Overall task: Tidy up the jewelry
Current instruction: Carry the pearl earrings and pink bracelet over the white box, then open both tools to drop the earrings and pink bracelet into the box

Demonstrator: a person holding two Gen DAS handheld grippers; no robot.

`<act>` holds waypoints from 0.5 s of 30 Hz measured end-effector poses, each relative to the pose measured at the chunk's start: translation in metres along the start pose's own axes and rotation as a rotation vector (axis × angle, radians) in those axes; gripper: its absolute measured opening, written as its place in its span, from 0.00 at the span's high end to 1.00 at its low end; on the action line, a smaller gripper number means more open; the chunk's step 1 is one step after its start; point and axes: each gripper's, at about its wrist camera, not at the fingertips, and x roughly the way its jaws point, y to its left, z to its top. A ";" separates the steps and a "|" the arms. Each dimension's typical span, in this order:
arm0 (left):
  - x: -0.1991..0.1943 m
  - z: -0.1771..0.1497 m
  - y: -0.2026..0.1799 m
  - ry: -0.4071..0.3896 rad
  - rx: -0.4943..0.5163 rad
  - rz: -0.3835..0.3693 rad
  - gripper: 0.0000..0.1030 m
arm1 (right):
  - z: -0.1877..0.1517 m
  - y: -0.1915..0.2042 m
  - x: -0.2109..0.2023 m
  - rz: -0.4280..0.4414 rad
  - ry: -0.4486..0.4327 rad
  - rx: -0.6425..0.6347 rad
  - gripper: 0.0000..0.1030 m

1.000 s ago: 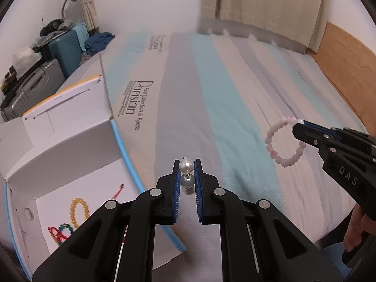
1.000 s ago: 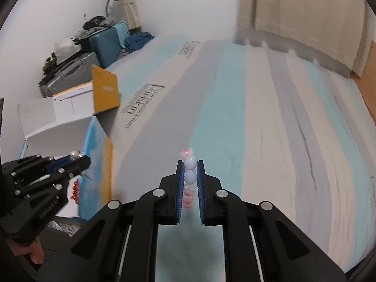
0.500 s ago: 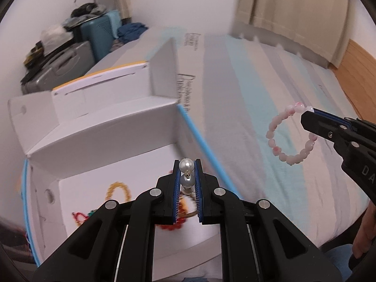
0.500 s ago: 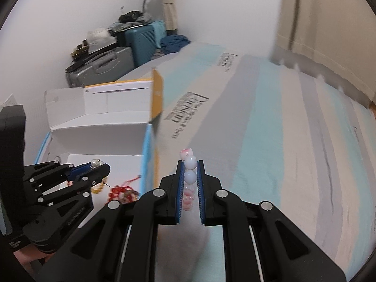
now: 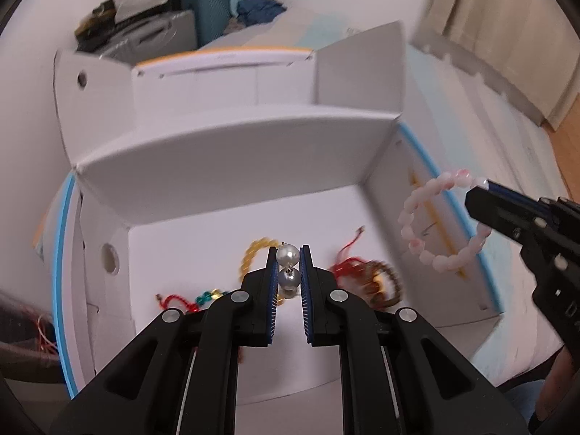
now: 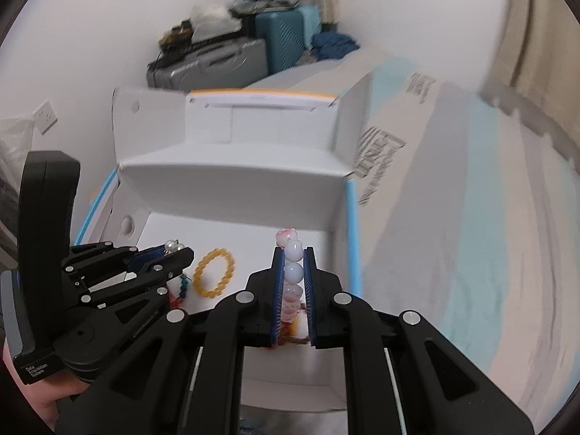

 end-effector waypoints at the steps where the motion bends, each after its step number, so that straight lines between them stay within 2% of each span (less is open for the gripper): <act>1: 0.003 -0.002 0.006 0.014 -0.005 0.003 0.90 | 0.000 0.004 0.005 0.004 0.011 -0.003 0.91; 6: 0.019 -0.014 0.027 0.084 -0.021 0.038 0.90 | -0.003 0.019 0.036 0.016 0.076 -0.015 0.91; 15: 0.032 -0.021 0.046 0.142 -0.040 0.076 0.90 | -0.012 0.031 0.072 0.008 0.178 -0.028 0.91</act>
